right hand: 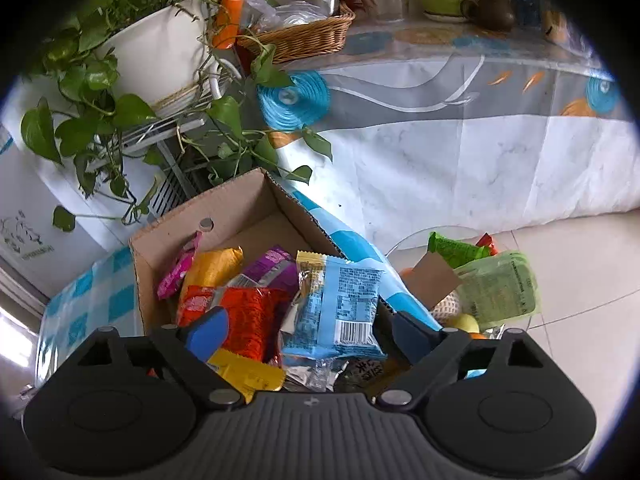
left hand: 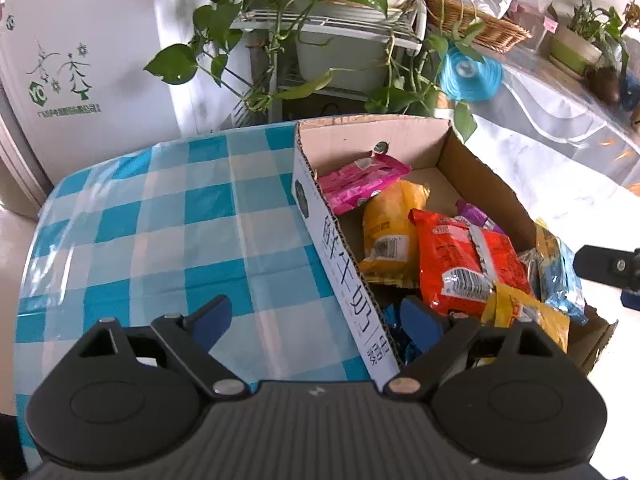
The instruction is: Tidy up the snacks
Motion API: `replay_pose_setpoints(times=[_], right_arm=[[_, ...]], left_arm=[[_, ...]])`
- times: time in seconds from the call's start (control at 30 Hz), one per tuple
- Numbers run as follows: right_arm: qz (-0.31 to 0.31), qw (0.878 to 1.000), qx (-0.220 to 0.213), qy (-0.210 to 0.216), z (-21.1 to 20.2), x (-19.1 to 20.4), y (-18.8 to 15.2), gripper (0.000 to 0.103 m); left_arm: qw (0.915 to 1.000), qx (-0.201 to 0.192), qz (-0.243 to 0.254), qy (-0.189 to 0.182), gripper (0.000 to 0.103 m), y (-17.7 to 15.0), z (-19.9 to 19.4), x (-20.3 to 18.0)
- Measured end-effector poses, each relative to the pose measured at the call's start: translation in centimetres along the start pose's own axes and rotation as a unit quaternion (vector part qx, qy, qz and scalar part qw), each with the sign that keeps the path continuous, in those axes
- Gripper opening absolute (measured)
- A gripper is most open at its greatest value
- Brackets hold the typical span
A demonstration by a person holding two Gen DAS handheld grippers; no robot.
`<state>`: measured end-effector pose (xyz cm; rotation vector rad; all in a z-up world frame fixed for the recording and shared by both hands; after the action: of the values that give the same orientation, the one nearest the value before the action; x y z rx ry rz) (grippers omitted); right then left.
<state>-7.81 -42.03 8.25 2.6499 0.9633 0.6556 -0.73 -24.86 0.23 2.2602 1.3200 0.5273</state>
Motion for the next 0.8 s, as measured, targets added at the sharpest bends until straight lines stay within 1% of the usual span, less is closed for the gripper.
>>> replay_pose_setpoints(times=[0.03,0.07,0.3,0.37,0.53,0.6,0.8], right_arm=[[-0.005,1.000,0.001,0.000,-0.1,0.0,-0.1,0.094],[-0.011,1.000,0.003,-0.002,-0.1,0.0,-0.2,0.094],[-0.045,0.999,-0.006,-0.020,-0.7,0.0,-0.4,0.098],[-0.051,0.998,-0.003,-0.021,-0.7,0.0,-0.5,0.098],[-0.074,0.996,0.007,-0.042,-0.1,0.1,-0.7,0.098],[-0.079,0.996,0.009,-0.044,0.0,0.1,-0.8,0.098],[-0.083,0.995,0.012,-0.047,0.2,0.0,-0.7,0.098]], left_arm=[[1.0000,0.003,-0.002,0.003,0.097,0.0,-0.1,0.0],[0.9999,0.007,-0.005,0.006,0.097,-0.1,-0.2,0.1],[0.9998,0.008,0.006,0.019,0.097,0.3,-1.0,-0.3],[0.9997,0.010,0.006,0.020,0.097,0.4,-1.2,-0.4],[0.9995,0.011,0.011,0.029,0.098,0.7,-1.6,-0.6],[0.9995,0.010,0.013,0.026,0.100,0.8,-1.8,-0.8],[0.9995,0.007,0.017,0.026,0.100,1.1,-2.4,-1.4]])
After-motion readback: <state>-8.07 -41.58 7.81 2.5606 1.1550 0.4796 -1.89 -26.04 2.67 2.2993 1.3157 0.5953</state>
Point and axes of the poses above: each gripper's, at about its wrist camera, not at the fingertips, and z roughly the way its jaws point, x to its left, y to its top, the point moved 5 cm from there along z, roughly the way its jaws point, and after that the axes turned 14 degrees about z, right-handed, at the moved point
